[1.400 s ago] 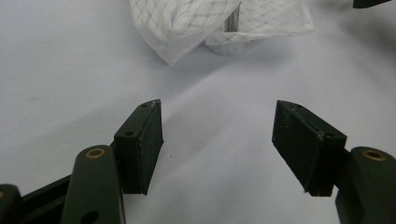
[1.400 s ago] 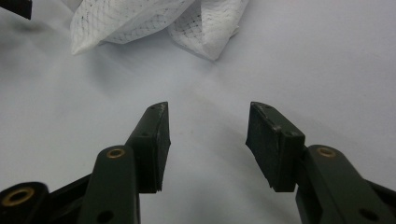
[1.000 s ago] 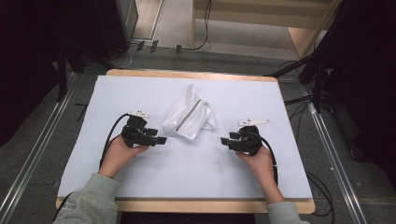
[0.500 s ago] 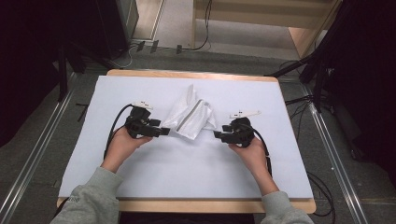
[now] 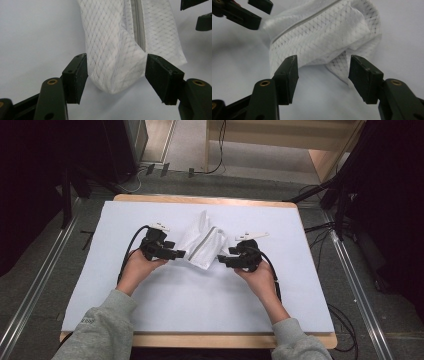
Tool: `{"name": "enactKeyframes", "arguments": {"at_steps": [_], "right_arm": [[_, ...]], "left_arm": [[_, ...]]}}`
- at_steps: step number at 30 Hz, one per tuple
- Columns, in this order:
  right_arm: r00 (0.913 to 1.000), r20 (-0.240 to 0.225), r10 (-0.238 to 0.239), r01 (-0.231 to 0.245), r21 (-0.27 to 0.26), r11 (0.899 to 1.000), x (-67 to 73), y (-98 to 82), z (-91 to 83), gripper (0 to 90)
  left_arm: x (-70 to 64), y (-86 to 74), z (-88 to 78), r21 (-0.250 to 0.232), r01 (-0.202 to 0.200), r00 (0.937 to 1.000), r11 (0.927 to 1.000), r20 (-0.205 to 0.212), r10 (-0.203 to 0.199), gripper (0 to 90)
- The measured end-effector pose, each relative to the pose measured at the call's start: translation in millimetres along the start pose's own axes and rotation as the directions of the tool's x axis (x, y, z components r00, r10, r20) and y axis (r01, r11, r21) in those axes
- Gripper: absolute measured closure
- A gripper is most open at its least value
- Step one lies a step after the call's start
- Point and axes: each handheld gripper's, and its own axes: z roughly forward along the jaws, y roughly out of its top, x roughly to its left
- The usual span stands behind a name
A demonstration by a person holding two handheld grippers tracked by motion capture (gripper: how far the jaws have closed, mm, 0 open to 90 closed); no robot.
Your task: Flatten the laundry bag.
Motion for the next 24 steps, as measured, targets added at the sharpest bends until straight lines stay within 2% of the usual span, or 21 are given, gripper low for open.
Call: {"name": "enactKeyframes", "arguments": {"at_steps": [2, 5, 9, 10, 12, 13, 14, 16, 17, 19, 21, 24], "right_arm": [[0.9999, -0.007, 0.008, -0.008, 0.006, 1.0, 1.3, 2.3, 2.8, 41.7], [1.0, 0.004, -0.009, 0.009, 0.01, 1.0, 4.5, 4.9, 7.1, 40.4], [1.0, -0.006, -0.007, 0.007, 0.021, 1.0, 10.3, 6.0, 13.7, 37.4], [1.0, -0.006, -0.007, 0.007, 0.021, 1.0, 10.3, 6.0, 13.7, 37.4], [0.9998, -0.005, -0.019, 0.019, 0.028, 0.999, 14.3, 5.4, 14.6, 36.5], [0.9998, -0.005, -0.019, 0.019, 0.028, 0.999, 14.3, 5.4, 14.6, 36.5], [0.9997, -0.004, -0.024, 0.024, 0.027, 0.999, 15.2, 5.2, 14.5, 36.4], [0.9998, -0.006, -0.022, 0.022, 0.019, 1.0, 16.1, 4.8, 13.5, 35.7], [0.9998, -0.006, -0.022, 0.022, 0.019, 1.0, 16.1, 4.8, 13.5, 35.7], [0.9998, -0.008, -0.019, 0.019, 0.014, 1.0, 16.2, 4.9, 13.4, 35.2], [0.9998, -0.009, -0.017, 0.017, 0.011, 1.0, 16.3, 5.2, 13.7, 35.1], [0.9997, -0.011, -0.024, 0.024, 0.006, 1.0, 17.7, 7.5, 15.9, 35.1]], "left_arm": [[0.7, 3.5, 3.5, 0.012, -0.018, 0.9998, 0.9998, -0.012, 0.018, 35.6], [5.0, 7.1, 8.8, 0.013, -0.013, 0.9998, 0.9998, -0.016, 0.013, 35.7], [12.0, 7.0, 17.6, -0.001, 0.01, 0.9995, 0.9999, 0.031, -0.01, 42.3], [13.8, 6.1, 21.0, 0.017, 0.013, 0.9996, 0.9998, 0.025, -0.013, 42.3], [15.7, 2.7, 28.9, 0.059, 0.019, 0.9994, 0.9981, 0.028, -0.021, 50.9], [16.5, 1.2, 31.9, 0.075, 0.021, 0.9989, 0.997, 0.039, -0.024, 50.9], [17.4, 0.1, 34.0, 0.088, 0.023, 0.9981, 0.9959, 0.055, -0.028, 56.3], [18.2, -1.5, 35.2, 0.08, 0.052, 0.9951, 0.9955, 0.08, -0.058, 73.2], [18.8, -2.2, 35.0, 0.08, 0.055, 0.9944, 0.9953, 0.085, -0.062, 73.2], [18.8, -4.0, 34.0, 0.082, 0.062, 0.9939, 0.9947, 0.086, -0.069, 84.4], [17.7, -5.1, 32.5, 0.084, 0.067, 0.9941, 0.9943, 0.08, -0.074, 85.9], [12.5, -7.7, 29.0, 0.083, 0.06, 0.9934, 0.9948, 0.093, -0.068, 87.3]]}}
